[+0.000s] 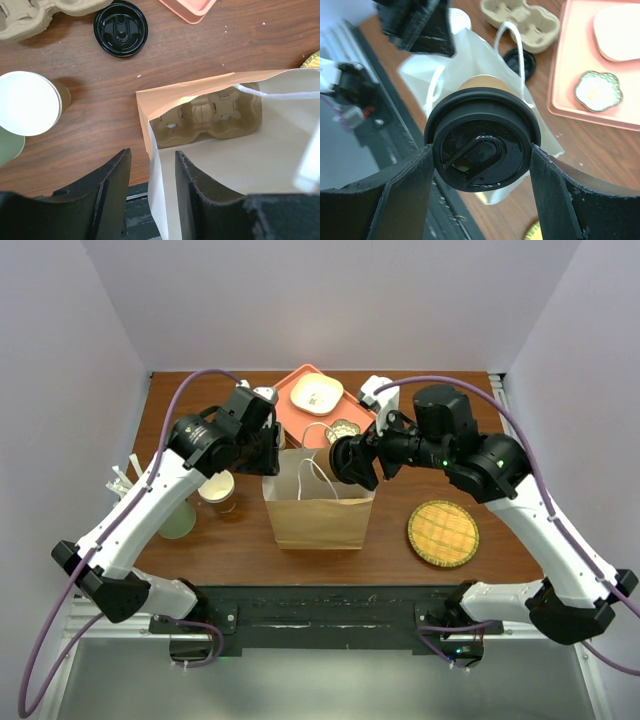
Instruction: Pack the takeout coffee
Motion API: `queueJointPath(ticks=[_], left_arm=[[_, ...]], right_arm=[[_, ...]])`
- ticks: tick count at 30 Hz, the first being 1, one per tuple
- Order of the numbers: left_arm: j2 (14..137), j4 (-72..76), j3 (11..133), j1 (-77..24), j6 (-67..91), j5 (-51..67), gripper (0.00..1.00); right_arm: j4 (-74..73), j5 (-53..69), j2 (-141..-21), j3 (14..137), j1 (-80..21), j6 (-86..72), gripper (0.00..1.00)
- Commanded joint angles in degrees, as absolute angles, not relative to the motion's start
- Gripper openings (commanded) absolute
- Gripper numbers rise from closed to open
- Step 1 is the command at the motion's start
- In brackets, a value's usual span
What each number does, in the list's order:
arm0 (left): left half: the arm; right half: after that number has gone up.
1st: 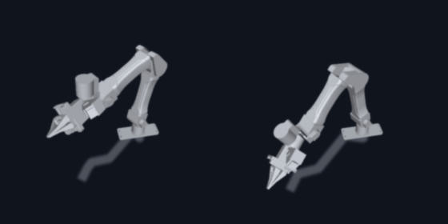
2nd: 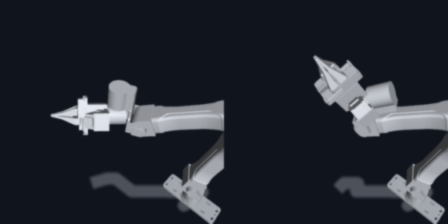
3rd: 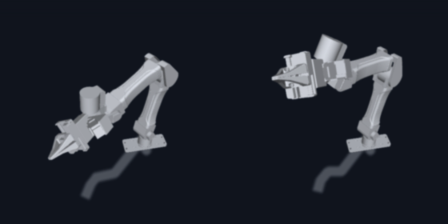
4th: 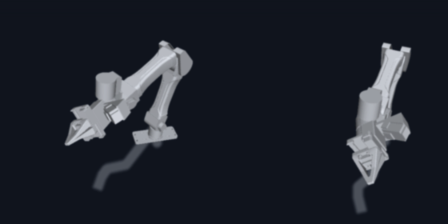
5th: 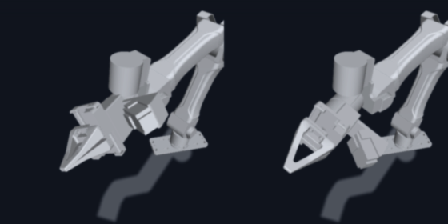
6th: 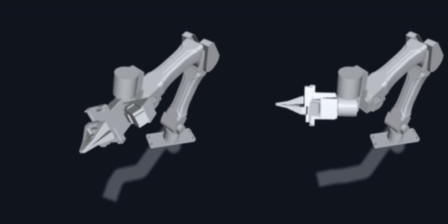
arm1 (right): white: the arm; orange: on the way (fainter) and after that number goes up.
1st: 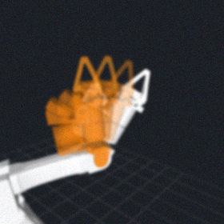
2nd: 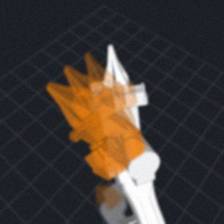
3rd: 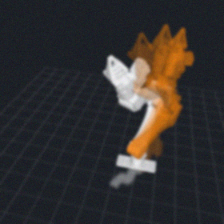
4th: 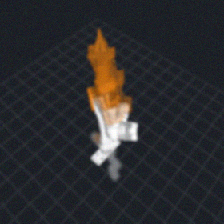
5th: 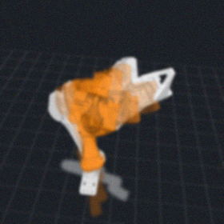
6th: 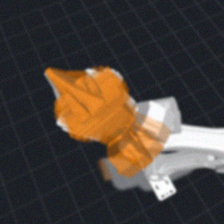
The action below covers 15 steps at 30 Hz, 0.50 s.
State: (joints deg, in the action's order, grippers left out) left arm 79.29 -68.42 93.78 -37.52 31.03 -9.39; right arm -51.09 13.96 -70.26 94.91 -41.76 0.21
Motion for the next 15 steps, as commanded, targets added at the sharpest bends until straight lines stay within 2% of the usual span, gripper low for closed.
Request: queueJointPath(ticks=[1,7,11,14,15], left_arm=[[78.5,-65.6,93.6,-37.3,32.9,-9.3,0.45],[77.3,-61.1,89.6,-37.2,32.7,-7.7,0.37],[75.6,-54.5,88.0,-37.1,30.0,-1.5,0.10],[71.8,-47.7,84.7,-37.2,29.1,3.4,0.00],[70.7,-46.2,82.4,-37.2,29.4,4.2,0.00]], right_arm=[[-51.0,8.9,-71.5,96.9,-43.0,6.1,0.37],[-50.1,10.6,-72.9,94.8,-44.2,10.6,0.37],[-51.9,10.0,-72.6,94.7,-46.0,13.2,0.37],[-52.6,9.8,-71.2,93.7,-47.2,15.1,0.37],[-53.1,9.5,-70.8,93.7,-47.6,15.4,0.37]])
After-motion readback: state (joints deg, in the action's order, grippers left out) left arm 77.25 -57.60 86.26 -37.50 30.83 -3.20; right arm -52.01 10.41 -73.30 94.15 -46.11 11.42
